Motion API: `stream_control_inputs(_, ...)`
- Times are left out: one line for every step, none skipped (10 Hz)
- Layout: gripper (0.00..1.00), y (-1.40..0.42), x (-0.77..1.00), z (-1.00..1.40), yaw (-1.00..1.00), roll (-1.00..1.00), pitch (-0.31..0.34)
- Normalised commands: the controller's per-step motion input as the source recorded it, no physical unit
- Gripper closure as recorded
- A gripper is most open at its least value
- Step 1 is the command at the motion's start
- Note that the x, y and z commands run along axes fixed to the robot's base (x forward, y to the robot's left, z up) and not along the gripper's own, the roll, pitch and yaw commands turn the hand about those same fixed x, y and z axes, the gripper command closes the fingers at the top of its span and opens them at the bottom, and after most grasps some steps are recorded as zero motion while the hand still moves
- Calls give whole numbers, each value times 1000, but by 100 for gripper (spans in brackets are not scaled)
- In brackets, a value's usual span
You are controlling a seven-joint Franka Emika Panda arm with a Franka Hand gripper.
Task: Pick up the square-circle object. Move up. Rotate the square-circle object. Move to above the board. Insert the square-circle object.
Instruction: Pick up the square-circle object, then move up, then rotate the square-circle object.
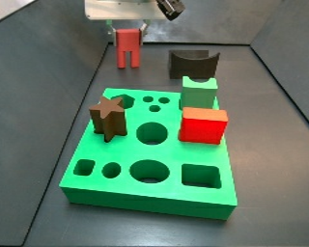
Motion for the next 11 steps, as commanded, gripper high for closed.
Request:
stream_control_inputs(100,0,0,0,0,0,0)
stream_control_inputs(100,0,0,833,0,0,0)
stream_control_inputs(100,-3,21,866,-25,-1,-12)
stream_control_inputs(100,1,-22,753,-29,5,28)
stream_control_inputs(100,10,-21,621,-29,19,38)
stream_control_inputs(100,11,-20,420,-25,36,43)
stream_control_inputs(100,12,-18,314,-21,44,45)
stream_control_inputs(100,-336,173,1000,0,0,0)
stream_control_inputs(100,-353,178,1000,15,2,11)
stream_control_inputs(100,-301,152,1000,26,7,40)
stream_control_inputs(100,-250,135,1000,26,15,59)
